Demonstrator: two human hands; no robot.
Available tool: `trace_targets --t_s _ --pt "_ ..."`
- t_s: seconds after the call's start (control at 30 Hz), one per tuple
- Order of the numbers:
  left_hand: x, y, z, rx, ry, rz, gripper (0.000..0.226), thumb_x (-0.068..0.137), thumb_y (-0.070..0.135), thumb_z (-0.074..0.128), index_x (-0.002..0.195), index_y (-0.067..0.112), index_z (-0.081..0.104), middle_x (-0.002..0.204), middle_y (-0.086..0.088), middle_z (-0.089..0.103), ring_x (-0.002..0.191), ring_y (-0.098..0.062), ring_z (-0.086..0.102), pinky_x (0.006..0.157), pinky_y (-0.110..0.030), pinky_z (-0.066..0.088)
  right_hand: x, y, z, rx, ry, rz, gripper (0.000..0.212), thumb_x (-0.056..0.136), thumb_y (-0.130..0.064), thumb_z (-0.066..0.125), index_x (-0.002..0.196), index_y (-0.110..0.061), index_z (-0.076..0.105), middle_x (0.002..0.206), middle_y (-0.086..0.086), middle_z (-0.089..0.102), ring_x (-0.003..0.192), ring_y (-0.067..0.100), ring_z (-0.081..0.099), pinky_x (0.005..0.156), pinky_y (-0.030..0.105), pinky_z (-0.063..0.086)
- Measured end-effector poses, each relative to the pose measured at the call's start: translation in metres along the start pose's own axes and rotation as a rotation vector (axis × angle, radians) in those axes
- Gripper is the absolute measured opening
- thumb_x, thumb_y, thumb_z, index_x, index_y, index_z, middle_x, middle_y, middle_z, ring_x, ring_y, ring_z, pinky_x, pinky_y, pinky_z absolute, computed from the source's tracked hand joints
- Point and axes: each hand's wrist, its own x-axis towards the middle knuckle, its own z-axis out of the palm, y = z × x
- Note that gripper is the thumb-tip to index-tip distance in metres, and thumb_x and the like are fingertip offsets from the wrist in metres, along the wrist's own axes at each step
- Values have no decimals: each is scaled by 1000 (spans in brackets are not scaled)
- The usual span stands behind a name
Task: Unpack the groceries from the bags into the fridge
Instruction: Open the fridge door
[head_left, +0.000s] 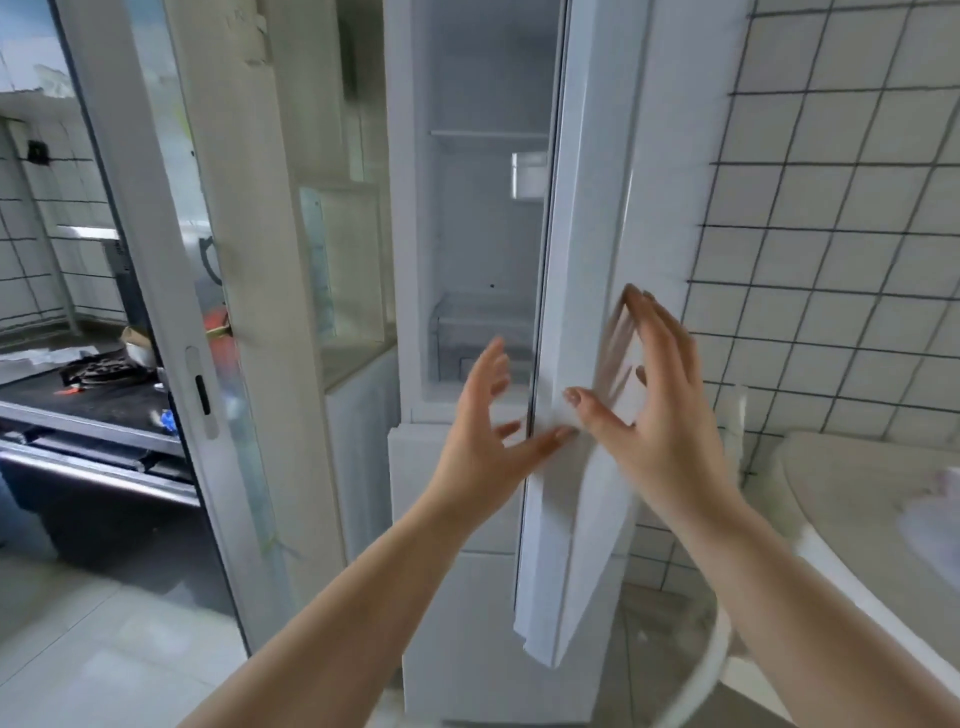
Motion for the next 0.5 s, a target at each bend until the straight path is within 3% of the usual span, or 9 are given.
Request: trace_targets --t_s 0.07,0.17,0.27,0.33,0.4,0.43,0.47,0.5 --pt "-6 8 24 30 -35 -45 106 60 51 74 140 50 4 146 23 16 135 10 16 109 -23 28 -12 7 -30 60 -20 80 80 79 -40 65 146 -28 23 147 -8 29 137 3 27 106 36 41" --pt "-11 19 55 9 -129 -101 115 66 48 75 146 43 -8 149 26 3 131 15 2 107 -19 11 -24 18 -67 108 -35 200 80 73 -52 62 143 -36 28 142 -12 36 130 -2 37 94 35 51" --pt "-16 23 88 -23 -233 -96 112 68 46 72 148 36 -6 141 31 13 128 18 12 102 -10 16 -34 33 -99 113 -42 281 79 69 -64 61 139 -38 35 137 -14 44 123 -1 47 97 35 48" --pt "-16 23 106 -32 -272 -75 111 64 48 70 149 34 0 126 32 33 112 22 35 92 -3 28 -40 41 -117 139 -42 327 77 70 -66 62 137 -37 38 137 -16 47 120 -1 51 96 39 50" --pt "-14 20 123 -45 -280 -61 111 63 50 73 149 36 4 109 6 47 100 2 49 89 -16 41 -45 45 -132 176 -36 358 73 71 -61 65 135 -37 41 133 -19 52 116 -3 54 92 44 52" --pt "-14 19 131 -50 -280 -47 112 62 51 74 149 36 5 112 -6 47 105 -10 49 101 -30 40 -48 47 -138 194 -35 367 71 70 -57 65 135 -37 42 129 -21 54 114 -3 55 92 46 52" --pt "-14 18 138 -63 -279 -38 114 61 52 74 149 38 3 114 -11 47 111 -13 48 96 -29 41 -51 47 -143 205 -41 378 70 69 -52 66 134 -38 42 125 -22 57 113 -3 56 93 45 51" --pt "-15 16 144 -75 -279 -35 116 60 53 73 148 39 0 113 -8 47 113 -12 47 92 -18 37 -54 49 -147 202 -49 393 71 69 -49 66 134 -37 42 122 -23 58 112 -3 57 95 43 50"
